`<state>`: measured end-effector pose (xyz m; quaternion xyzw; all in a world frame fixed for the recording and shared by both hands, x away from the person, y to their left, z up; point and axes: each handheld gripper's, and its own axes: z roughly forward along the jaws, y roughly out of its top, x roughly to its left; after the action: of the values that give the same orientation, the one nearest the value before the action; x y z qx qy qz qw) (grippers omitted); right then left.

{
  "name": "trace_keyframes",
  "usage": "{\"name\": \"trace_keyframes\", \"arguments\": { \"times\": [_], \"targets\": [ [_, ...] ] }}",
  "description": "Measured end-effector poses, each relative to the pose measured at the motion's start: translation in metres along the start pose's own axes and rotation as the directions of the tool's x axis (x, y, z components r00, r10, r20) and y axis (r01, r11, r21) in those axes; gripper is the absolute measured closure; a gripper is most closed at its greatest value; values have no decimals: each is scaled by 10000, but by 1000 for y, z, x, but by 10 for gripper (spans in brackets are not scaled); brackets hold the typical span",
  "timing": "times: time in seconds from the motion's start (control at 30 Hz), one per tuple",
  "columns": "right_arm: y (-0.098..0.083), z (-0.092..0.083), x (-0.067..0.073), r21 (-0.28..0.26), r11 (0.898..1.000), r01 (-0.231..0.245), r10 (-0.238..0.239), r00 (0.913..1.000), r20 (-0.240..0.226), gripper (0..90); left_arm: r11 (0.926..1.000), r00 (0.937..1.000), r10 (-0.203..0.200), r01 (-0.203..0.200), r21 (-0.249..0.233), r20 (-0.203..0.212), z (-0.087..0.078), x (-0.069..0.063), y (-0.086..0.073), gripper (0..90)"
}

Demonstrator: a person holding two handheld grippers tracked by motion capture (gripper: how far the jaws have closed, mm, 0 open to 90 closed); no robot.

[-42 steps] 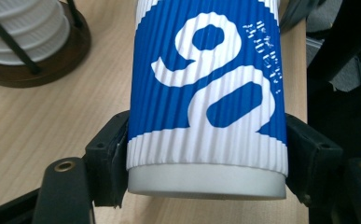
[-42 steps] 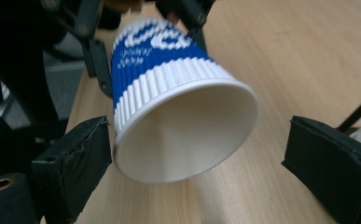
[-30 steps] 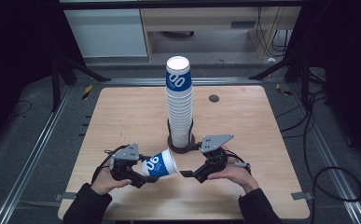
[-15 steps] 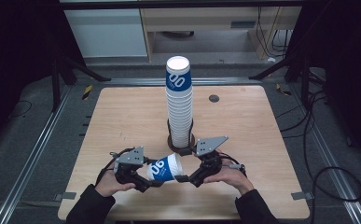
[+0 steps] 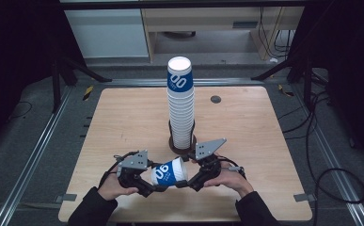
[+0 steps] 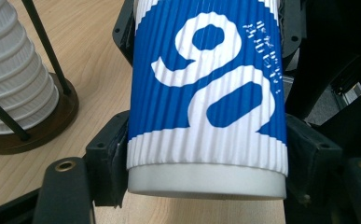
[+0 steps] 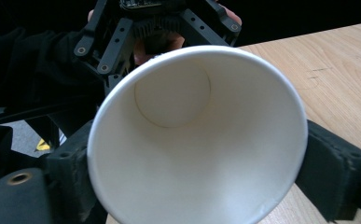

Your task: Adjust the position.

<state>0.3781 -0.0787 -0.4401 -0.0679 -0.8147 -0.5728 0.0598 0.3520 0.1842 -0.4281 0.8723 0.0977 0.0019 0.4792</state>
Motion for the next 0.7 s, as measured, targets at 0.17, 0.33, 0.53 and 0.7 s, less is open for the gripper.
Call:
{"name": "trace_keyframes", "arguments": {
  "times": [0.17, 0.33, 0.53, 0.7],
  "targets": [
    [0, -1, 0, 62, 9999, -119, 119, 9999, -34, 153, 9997, 9996, -260, 260, -38, 97, 1, 1, 0, 263],
    [1, -5, -1, 394, 9992, -22, 9, 9994, 332, 156, 9988, 9992, -331, 338, 361, -215, -1, 4, -2, 198],
    [0, 3, 1, 1764, 9838, 324, -461, 9962, 736, 152, 9906, 9985, -189, 257, 1341, -520, 8, 4, -4, 175],
    [-5, 17, 5, 2623, 9624, 701, -868, 9948, 525, 151, 9676, 9998, 103, -57, 2526, -168, 24, 0, -8, 182]
  ]
}}
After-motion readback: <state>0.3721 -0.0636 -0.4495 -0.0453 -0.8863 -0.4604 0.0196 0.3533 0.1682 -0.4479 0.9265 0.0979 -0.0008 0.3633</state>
